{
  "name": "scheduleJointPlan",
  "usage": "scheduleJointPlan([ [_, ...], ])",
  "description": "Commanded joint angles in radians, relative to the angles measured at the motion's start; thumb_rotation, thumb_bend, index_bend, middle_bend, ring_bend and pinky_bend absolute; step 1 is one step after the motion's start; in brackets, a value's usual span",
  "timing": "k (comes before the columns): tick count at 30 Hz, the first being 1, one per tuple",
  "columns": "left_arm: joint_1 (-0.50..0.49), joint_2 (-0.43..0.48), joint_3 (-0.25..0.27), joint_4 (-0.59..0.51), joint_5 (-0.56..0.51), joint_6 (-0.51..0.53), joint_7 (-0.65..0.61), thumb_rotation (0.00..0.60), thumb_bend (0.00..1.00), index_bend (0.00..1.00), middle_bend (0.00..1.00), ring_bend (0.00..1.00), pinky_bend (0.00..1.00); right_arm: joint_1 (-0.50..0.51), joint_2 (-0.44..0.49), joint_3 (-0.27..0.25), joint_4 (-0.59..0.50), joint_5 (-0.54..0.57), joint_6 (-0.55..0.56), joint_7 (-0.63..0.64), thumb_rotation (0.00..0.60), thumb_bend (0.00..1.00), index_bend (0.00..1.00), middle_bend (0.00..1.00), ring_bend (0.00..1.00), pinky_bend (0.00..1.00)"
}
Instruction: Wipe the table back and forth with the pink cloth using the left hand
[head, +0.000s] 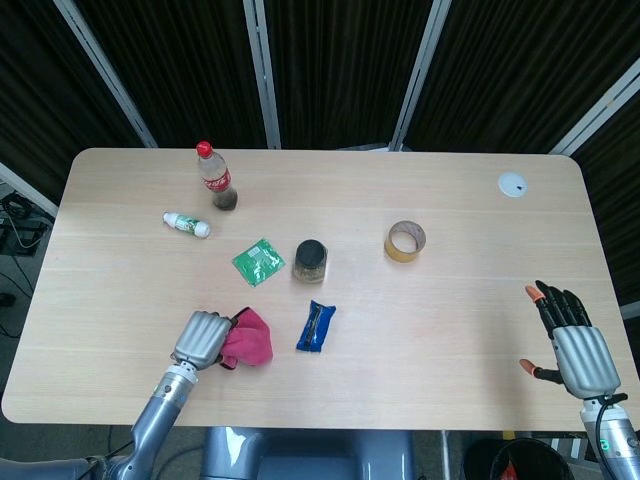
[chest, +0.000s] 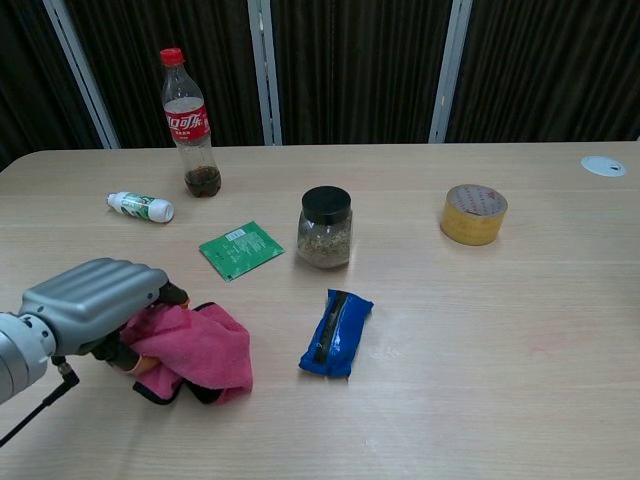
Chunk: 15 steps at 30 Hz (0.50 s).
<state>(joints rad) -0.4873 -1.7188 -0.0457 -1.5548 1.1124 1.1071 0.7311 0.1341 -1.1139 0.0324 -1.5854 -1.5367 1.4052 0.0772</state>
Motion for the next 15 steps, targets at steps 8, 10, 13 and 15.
scheduleJointPlan([
  [8,-0.004,-0.002,0.039,-0.007,0.008,-0.015,-0.004,0.6,0.7,0.83,0.58,0.5,0.57,0.004,-0.003,0.002,0.004,0.004,-0.006,-0.001,0.6,0.0,0.0,0.0,0.0,0.0],
  [10,-0.001,-0.001,0.044,-0.02,0.004,-0.017,-0.009,0.6,0.7,0.83,0.58,0.5,0.57,0.004,-0.004,0.002,0.003,0.004,-0.005,-0.004,0.6,0.0,0.0,0.0,0.0,0.0],
  [13,0.005,-0.001,0.074,-0.053,0.024,-0.02,-0.015,0.6,0.7,0.83,0.58,0.5,0.57,0.002,-0.003,0.003,0.001,0.005,-0.002,-0.007,0.6,0.0,0.0,0.0,0.0,0.0],
  [15,0.007,-0.003,0.083,-0.059,0.036,-0.016,-0.019,0.6,0.7,0.83,0.58,0.5,0.57,0.002,-0.001,0.002,-0.001,0.005,-0.002,-0.007,0.6,0.0,0.0,0.0,0.0,0.0],
])
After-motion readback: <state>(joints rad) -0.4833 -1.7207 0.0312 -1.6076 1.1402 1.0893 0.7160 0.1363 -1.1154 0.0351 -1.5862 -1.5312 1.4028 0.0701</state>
